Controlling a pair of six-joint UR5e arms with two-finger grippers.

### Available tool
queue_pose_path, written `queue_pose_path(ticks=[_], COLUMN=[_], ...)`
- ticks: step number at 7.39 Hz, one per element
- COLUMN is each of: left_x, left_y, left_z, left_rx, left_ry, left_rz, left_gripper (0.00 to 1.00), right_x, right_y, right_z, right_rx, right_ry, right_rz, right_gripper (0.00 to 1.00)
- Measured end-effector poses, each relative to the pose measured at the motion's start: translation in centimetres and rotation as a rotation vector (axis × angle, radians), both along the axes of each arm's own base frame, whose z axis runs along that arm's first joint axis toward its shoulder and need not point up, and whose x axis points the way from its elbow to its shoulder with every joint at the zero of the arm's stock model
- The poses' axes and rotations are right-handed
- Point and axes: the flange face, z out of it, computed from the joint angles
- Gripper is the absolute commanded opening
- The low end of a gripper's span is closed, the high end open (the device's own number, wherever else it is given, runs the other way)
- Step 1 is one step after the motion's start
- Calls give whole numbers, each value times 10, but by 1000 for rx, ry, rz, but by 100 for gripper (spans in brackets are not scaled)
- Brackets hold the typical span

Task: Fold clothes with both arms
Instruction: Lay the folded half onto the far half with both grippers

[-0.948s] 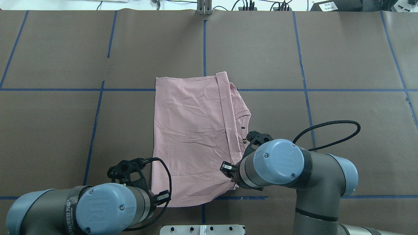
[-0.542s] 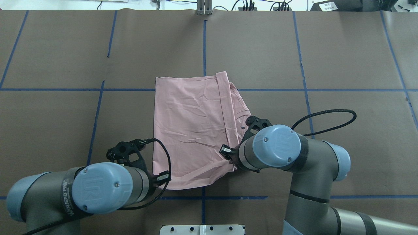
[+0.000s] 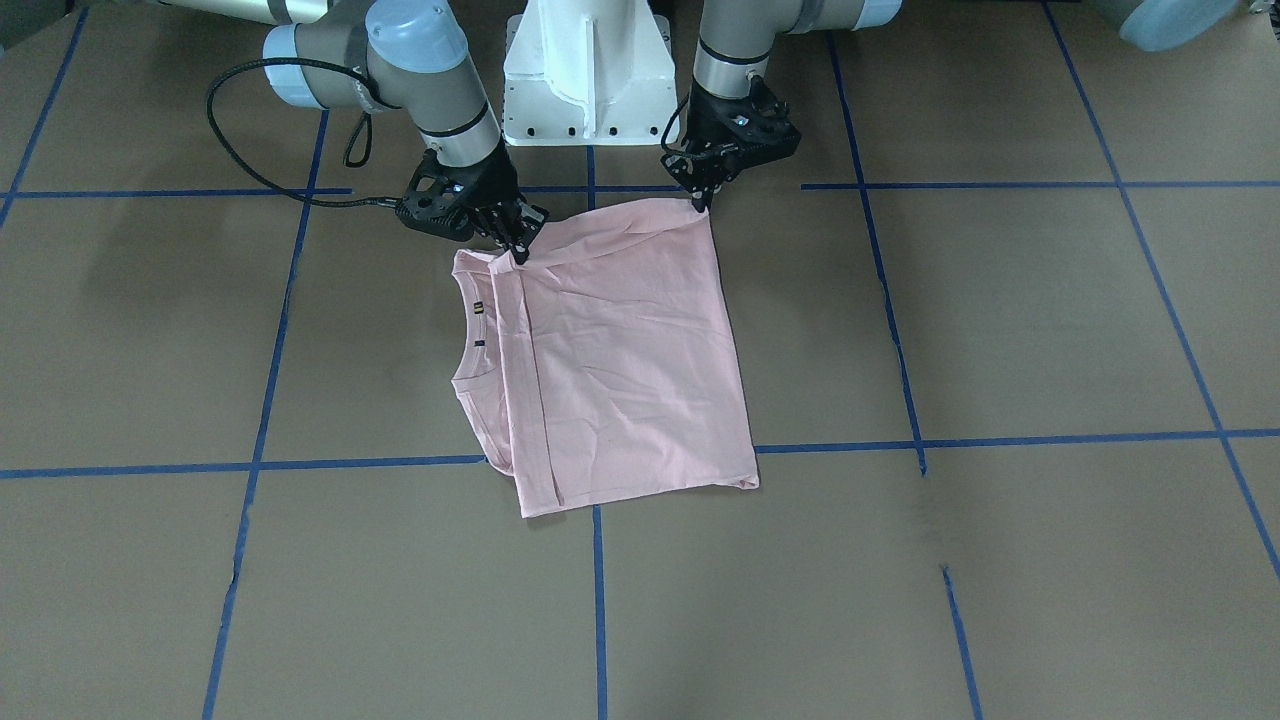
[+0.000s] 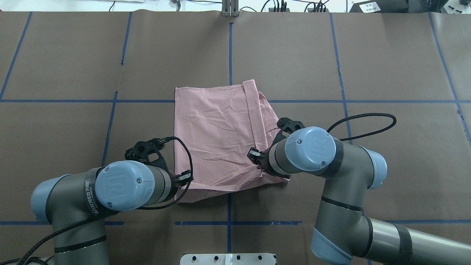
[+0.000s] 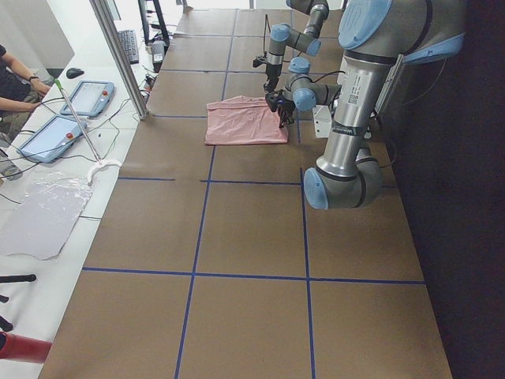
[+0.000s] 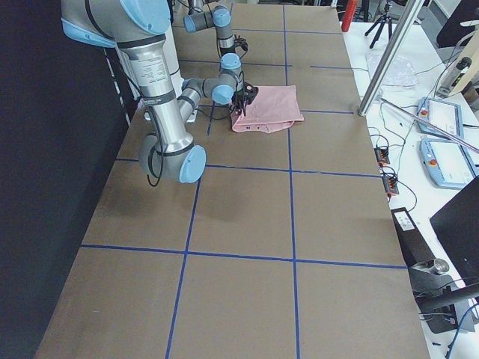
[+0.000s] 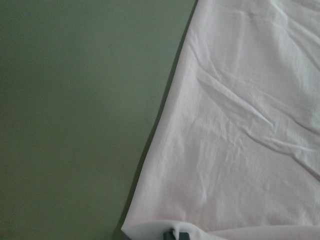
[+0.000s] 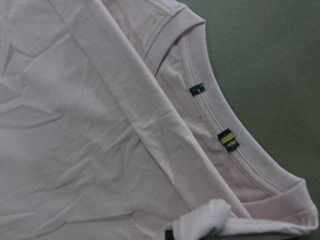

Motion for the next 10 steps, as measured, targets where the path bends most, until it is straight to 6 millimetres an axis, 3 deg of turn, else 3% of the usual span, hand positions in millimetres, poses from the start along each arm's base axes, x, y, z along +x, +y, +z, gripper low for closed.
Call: queue_pose_path(ticks=[3, 5, 7, 8, 9, 10], left_x=[-8, -12, -17, -13, -11, -16], left_y=[-22, -29, -52, -87, -133, -181], left_z=[1, -4, -7, -3, 6, 18], left_rx=[2, 0, 2, 4, 11, 35], left_ry=[16, 34, 37, 27, 13, 1], left_rz=[-41, -63, -103, -150, -204, -248], left_gripper=[0, 0, 4, 10, 21, 99], right_x=[11, 12, -2, -5, -9, -18], right_y=[-21, -44, -94, -130, -168, -205], right_z=[0, -12, -18, -21, -24, -26], right_rx=[5, 17, 39, 51, 61, 68], right_ry=[3, -3, 29, 37, 36, 31], right_rz=[32, 61, 92, 122, 157, 187], right_gripper=[0, 0, 0, 0, 0, 21])
